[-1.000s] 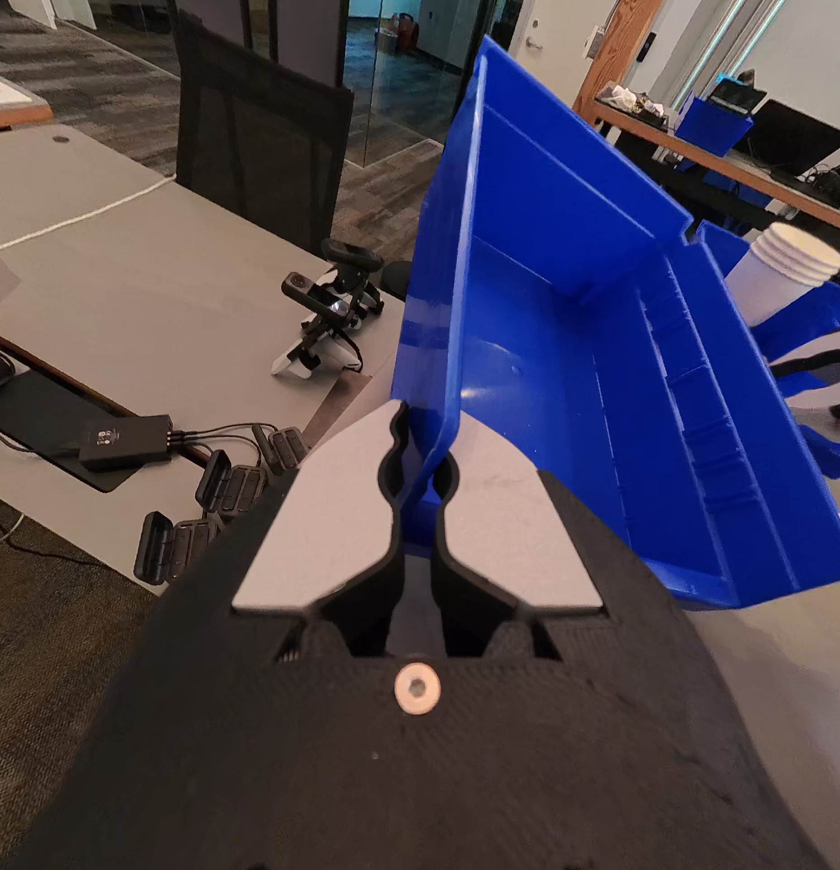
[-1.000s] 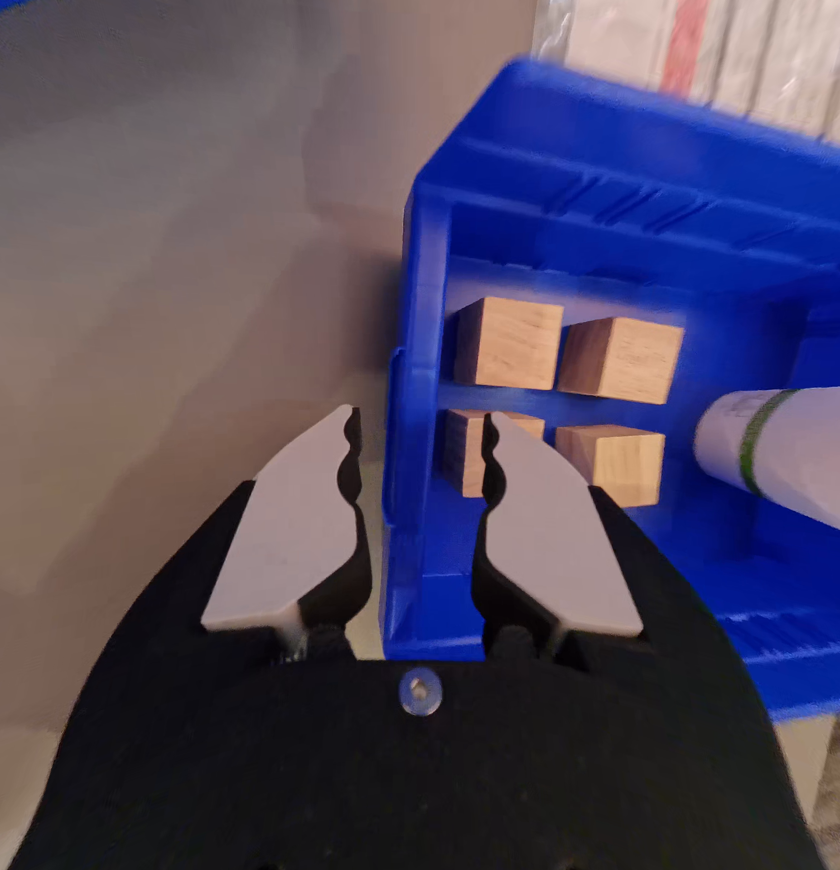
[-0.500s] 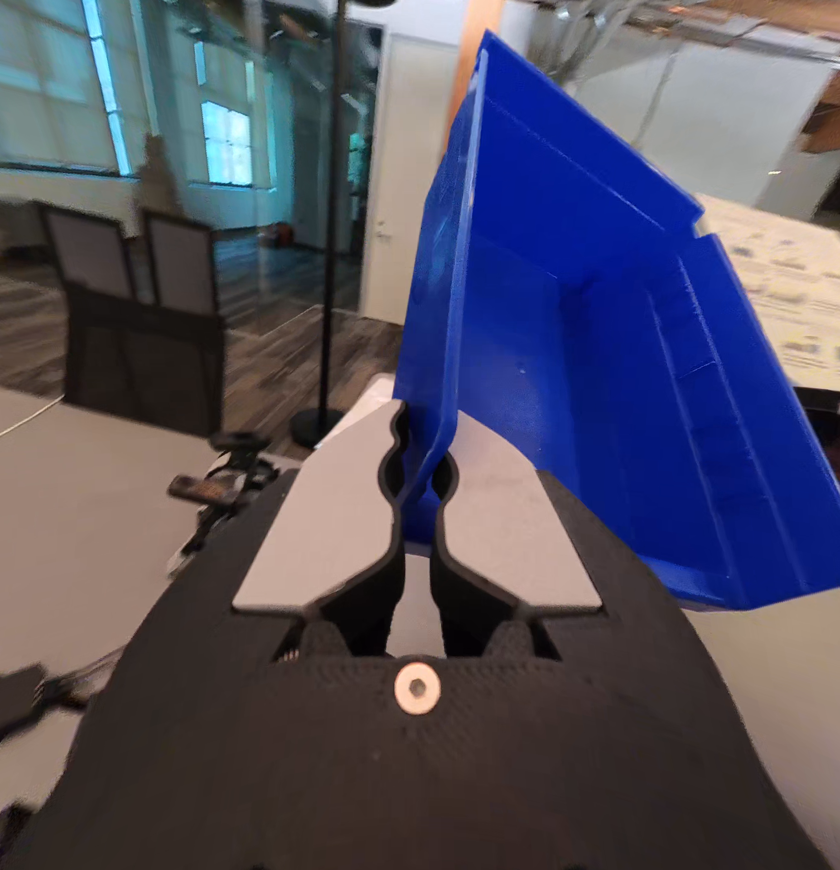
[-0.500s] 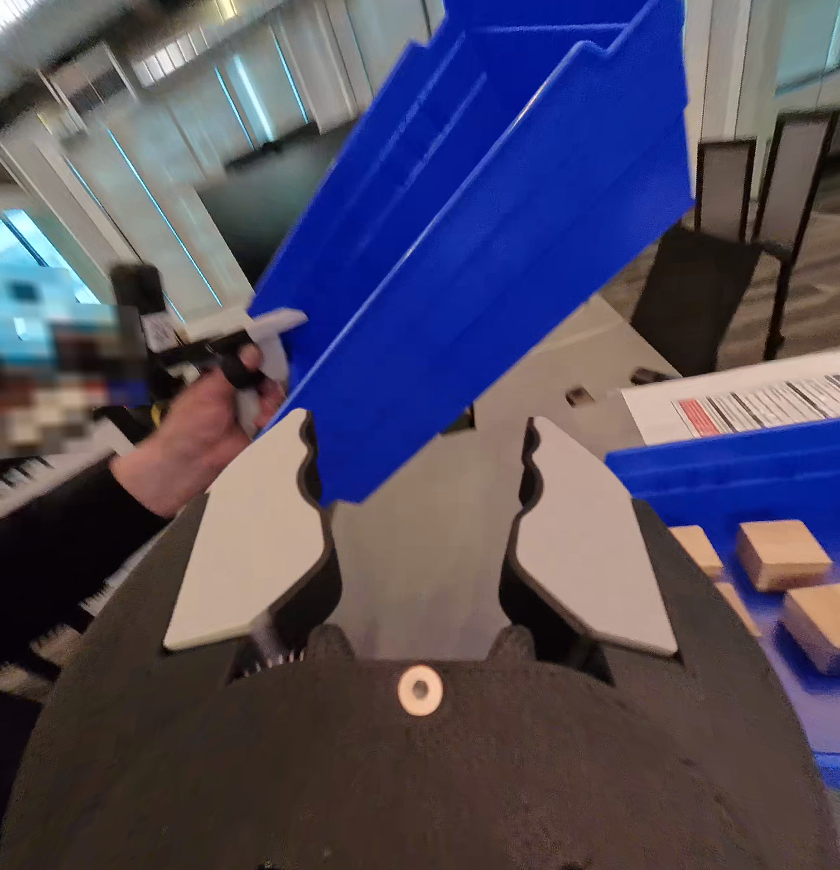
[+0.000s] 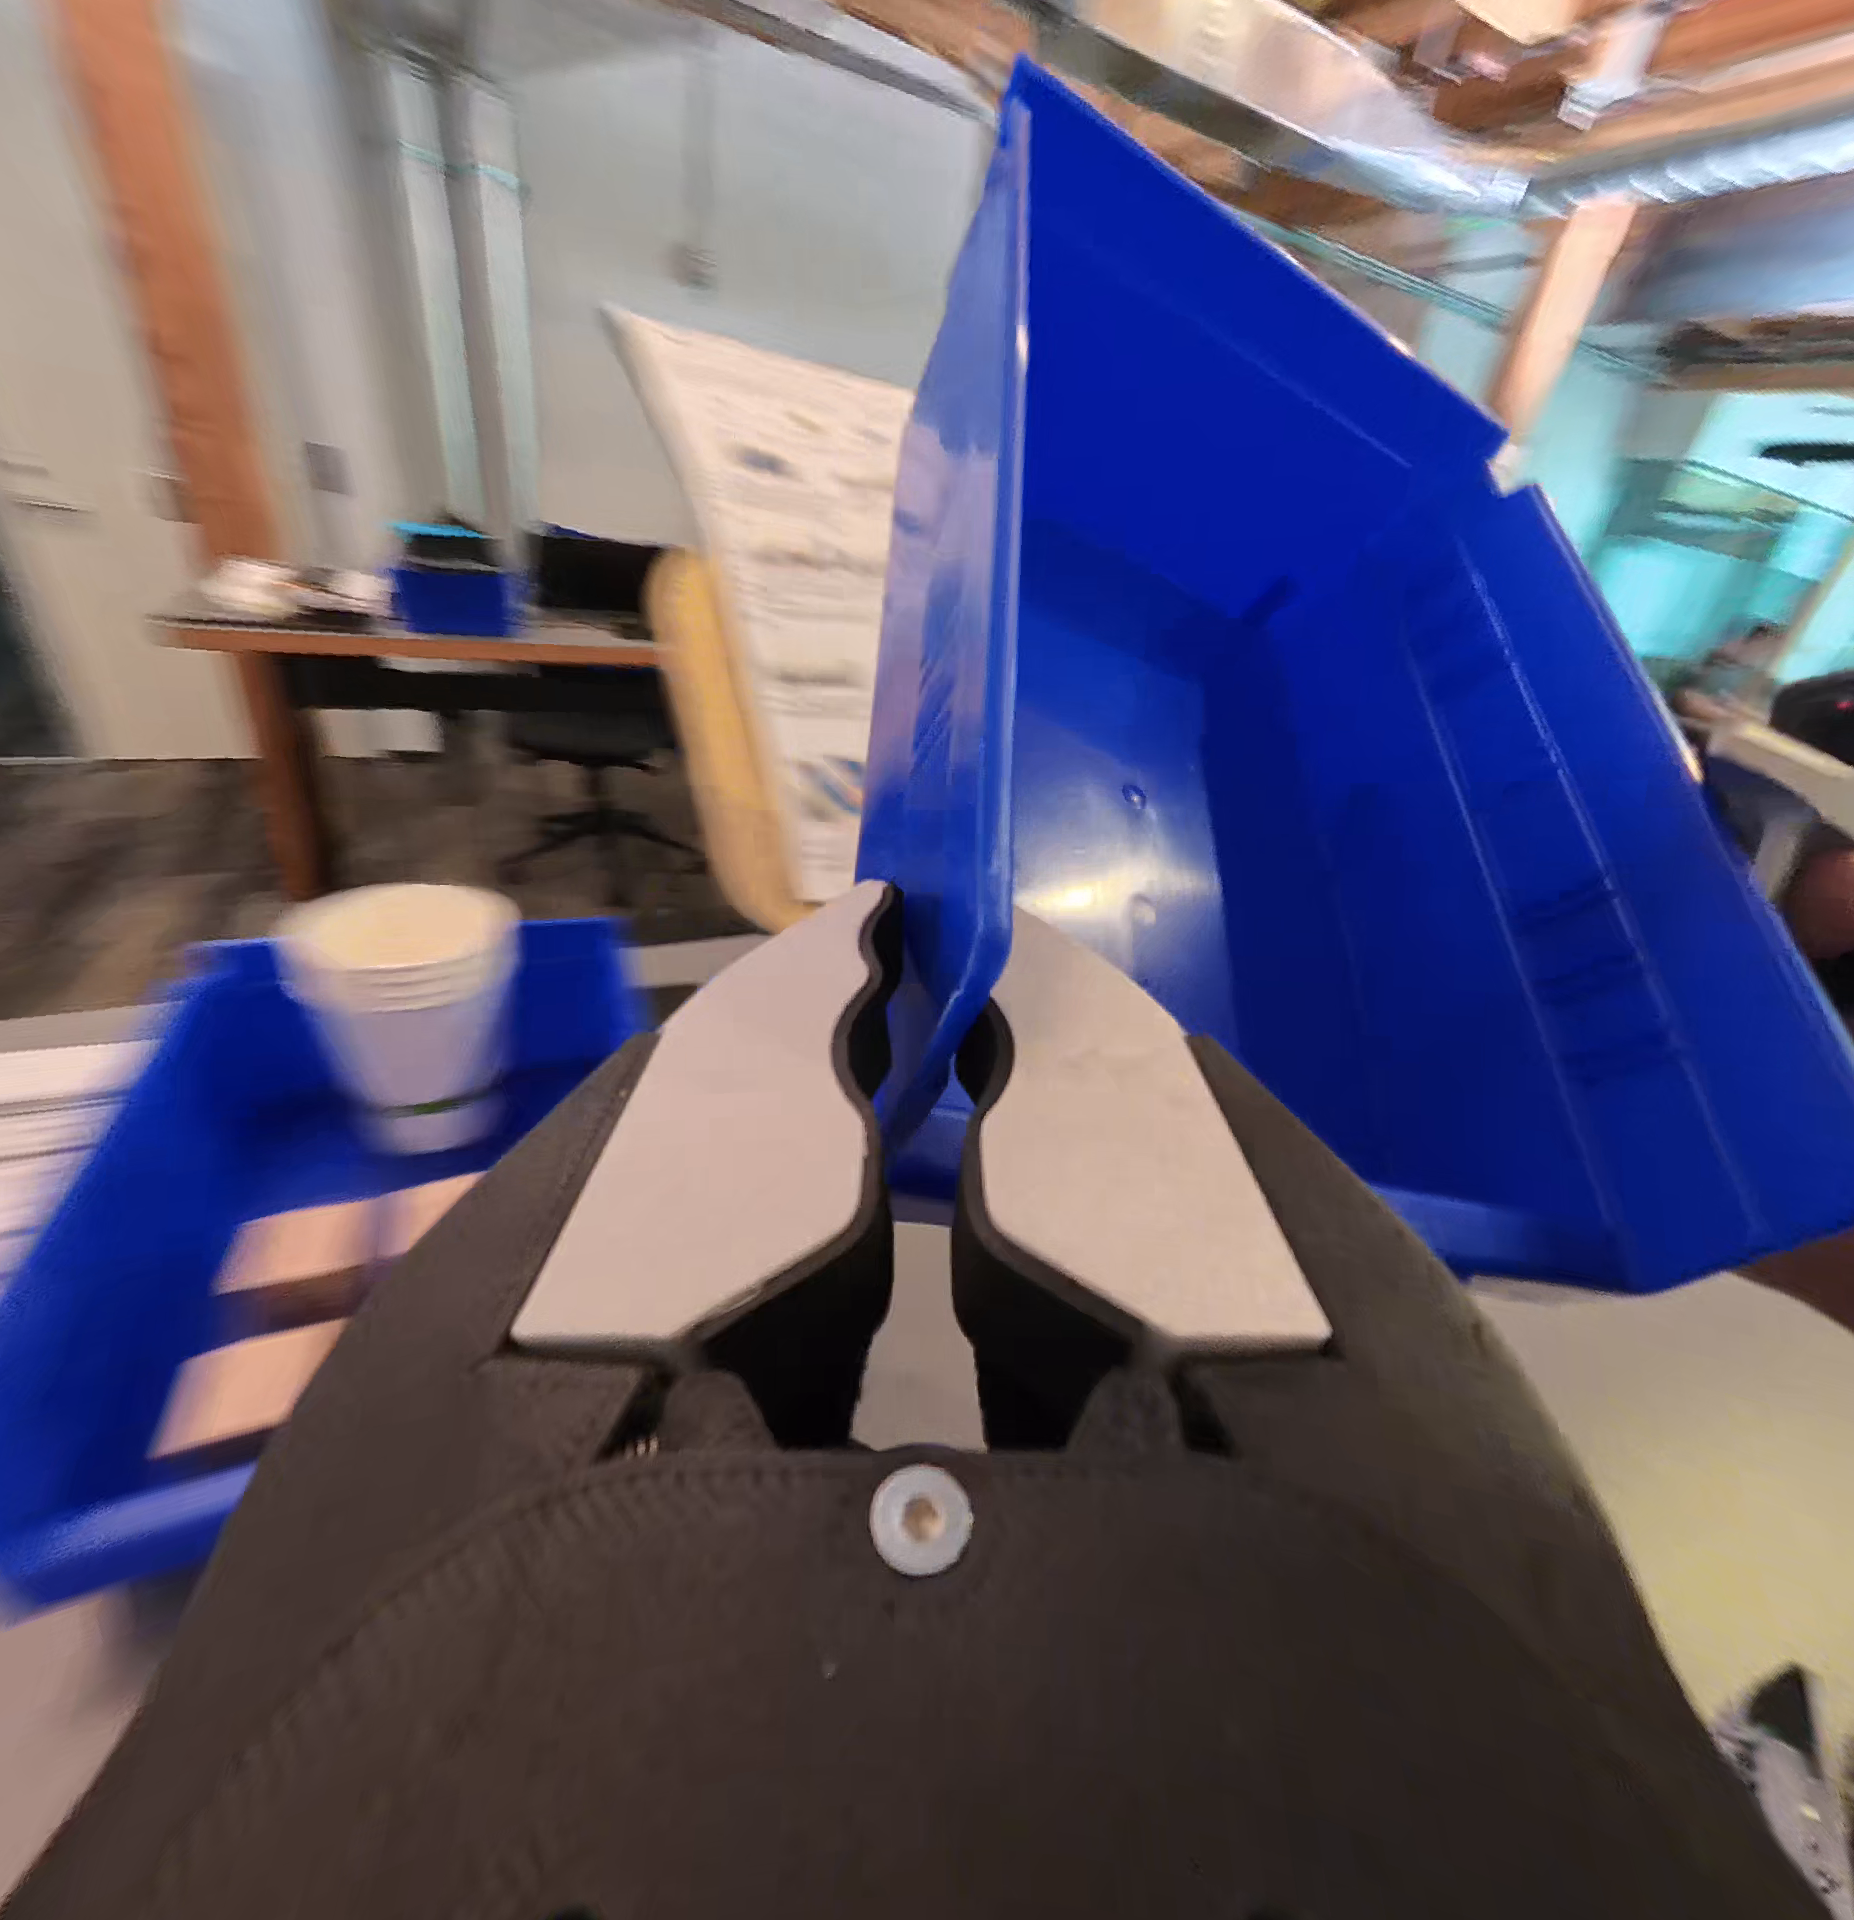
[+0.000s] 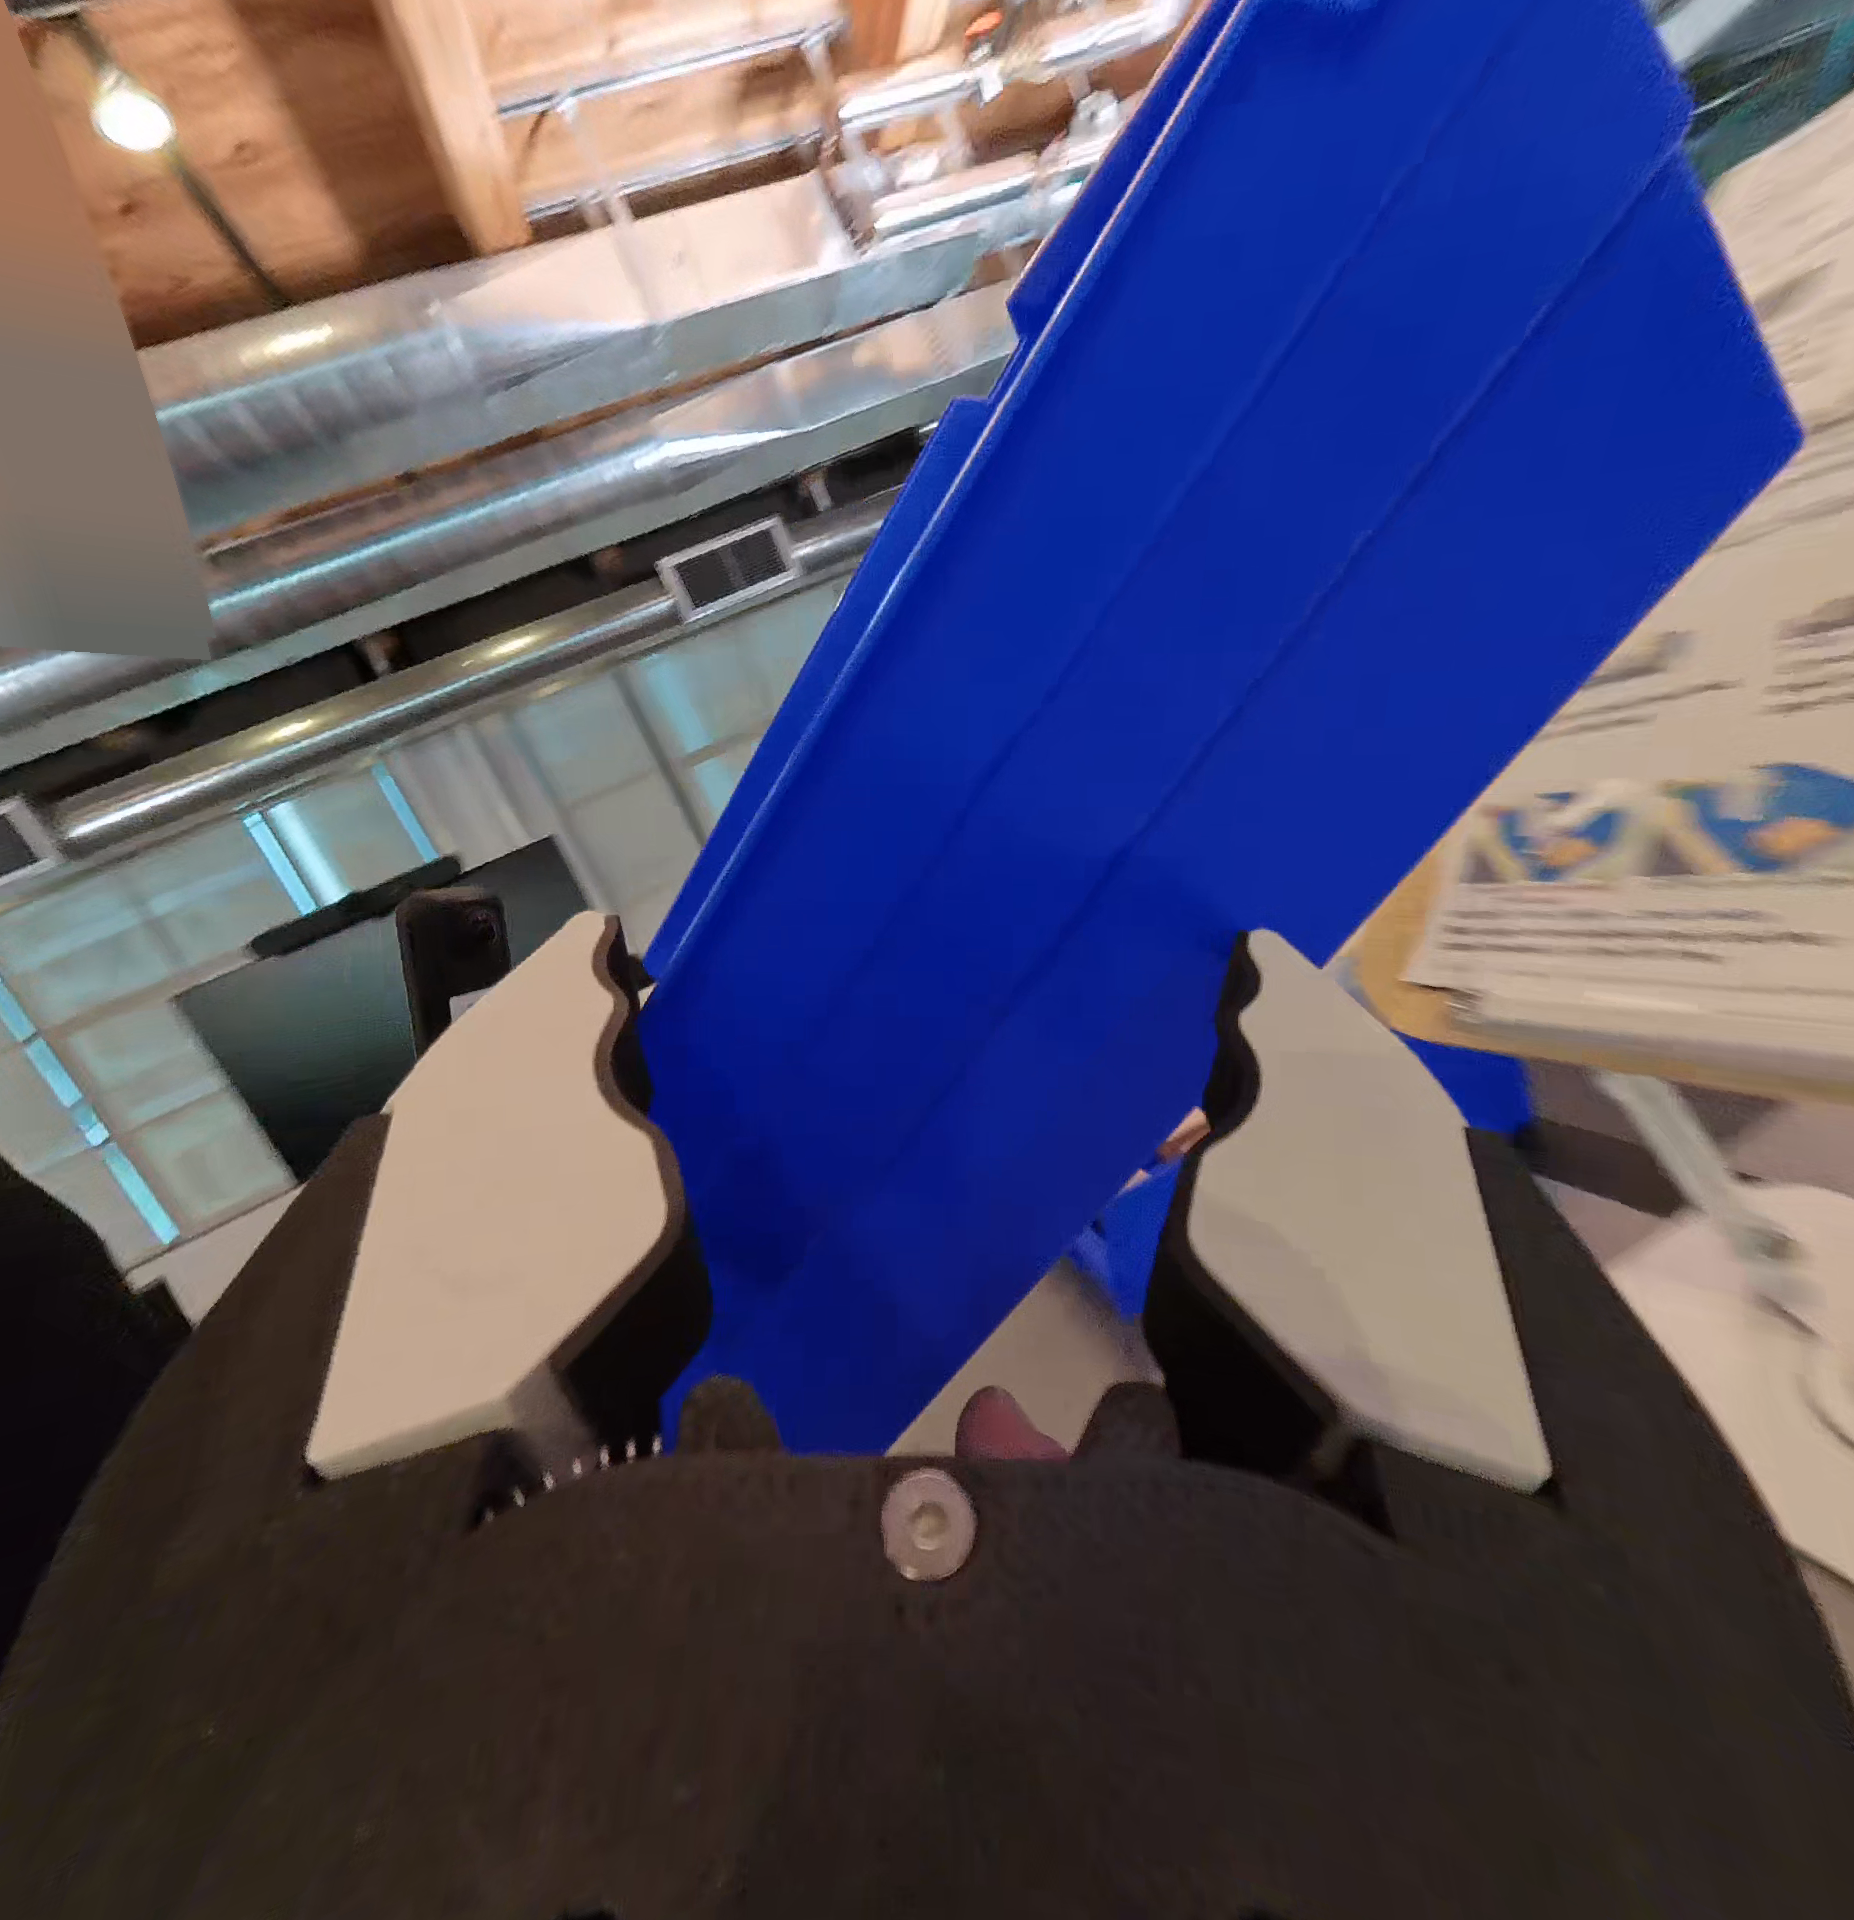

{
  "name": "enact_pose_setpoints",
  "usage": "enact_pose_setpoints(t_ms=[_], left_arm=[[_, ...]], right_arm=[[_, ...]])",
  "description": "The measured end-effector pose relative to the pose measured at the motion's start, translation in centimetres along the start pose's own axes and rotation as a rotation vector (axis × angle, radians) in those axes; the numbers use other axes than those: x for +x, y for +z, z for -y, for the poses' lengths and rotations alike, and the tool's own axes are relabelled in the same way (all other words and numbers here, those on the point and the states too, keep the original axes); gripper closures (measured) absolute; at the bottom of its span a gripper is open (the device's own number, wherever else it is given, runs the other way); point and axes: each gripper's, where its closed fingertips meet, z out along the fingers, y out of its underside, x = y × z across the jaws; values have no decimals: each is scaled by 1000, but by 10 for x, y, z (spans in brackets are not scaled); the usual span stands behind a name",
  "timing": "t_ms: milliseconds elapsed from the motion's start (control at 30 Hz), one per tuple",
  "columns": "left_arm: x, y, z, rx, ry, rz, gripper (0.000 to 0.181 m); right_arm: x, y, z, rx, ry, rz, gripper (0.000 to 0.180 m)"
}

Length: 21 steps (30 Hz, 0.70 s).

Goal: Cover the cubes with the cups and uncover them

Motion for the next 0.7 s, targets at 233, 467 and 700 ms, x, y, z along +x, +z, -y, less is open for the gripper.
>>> enact_pose_setpoints(t_ms=[233, 467, 700], left_arm=[[117, 100, -102, -186, -123, -261, 169], [196, 154, -204, -403, -219, -383, 164], [234, 165, -270, -578, -278, -390, 158]], right_arm=[[72, -146, 29, 71, 78, -331, 71], [149, -253, 12, 33, 267, -527, 72], [209, -300, -14, -73, 419, -544, 77]])
